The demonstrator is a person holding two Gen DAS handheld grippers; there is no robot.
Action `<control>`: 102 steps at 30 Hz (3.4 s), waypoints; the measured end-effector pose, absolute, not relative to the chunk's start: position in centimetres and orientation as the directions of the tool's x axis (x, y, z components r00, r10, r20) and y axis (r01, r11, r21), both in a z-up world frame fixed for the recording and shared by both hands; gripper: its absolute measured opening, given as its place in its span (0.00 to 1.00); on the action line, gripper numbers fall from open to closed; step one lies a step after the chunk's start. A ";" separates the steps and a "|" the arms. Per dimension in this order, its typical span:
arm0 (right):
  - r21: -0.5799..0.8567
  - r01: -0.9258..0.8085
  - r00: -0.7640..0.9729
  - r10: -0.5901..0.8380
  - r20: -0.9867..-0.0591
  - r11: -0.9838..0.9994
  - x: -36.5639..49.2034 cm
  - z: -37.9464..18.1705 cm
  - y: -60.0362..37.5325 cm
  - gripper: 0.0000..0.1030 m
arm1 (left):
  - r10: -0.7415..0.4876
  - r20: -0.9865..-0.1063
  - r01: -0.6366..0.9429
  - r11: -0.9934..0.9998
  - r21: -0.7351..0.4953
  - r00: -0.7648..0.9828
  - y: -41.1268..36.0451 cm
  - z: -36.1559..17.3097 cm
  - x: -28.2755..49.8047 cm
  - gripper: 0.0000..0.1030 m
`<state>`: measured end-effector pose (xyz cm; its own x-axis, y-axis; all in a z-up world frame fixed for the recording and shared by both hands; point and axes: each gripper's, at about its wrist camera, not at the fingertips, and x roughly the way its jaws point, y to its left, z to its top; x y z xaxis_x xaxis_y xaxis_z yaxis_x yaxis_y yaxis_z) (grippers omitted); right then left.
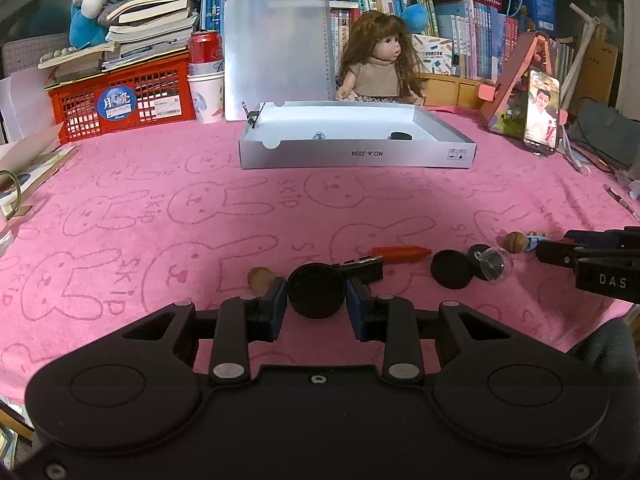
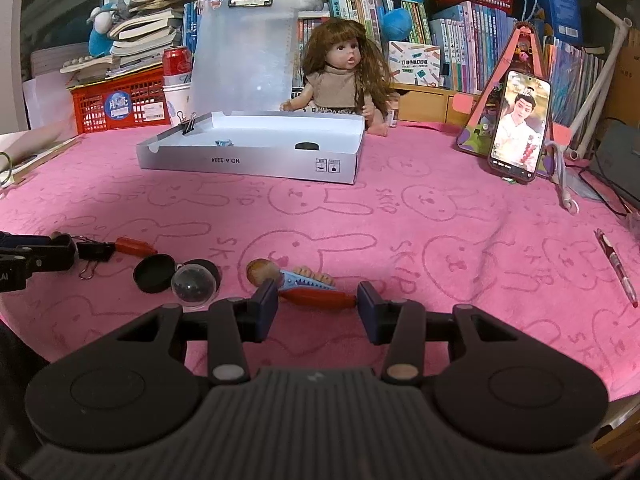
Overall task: Organize rigid objects
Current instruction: 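Grasp the black round lid with the left tool while the right tool grasps the red-handled stick, then carry the black lid and red stick with both tools into the white tray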
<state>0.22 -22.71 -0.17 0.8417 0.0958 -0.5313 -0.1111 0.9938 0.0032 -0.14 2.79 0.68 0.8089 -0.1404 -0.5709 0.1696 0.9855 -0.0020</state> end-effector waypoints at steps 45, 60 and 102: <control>0.206 -0.088 0.809 0.191 -0.556 0.974 19.0 7.9 -22.9 0.47 | -0.230 -0.584 0.196 0.973 -0.122 0.778 0.3 10.1 18.8 0.30; 0.233 -0.063 0.744 0.201 -0.637 0.970 27.4 5.0 -21.3 0.47 | -0.206 -0.669 0.128 0.978 -0.165 0.714 -1.2 7.0 30.6 0.30; 0.157 -0.073 0.706 0.162 -0.689 0.985 33.3 0.7 -19.8 0.48 | -0.107 -0.730 0.092 0.994 -0.061 0.675 -3.4 1.4 36.9 0.30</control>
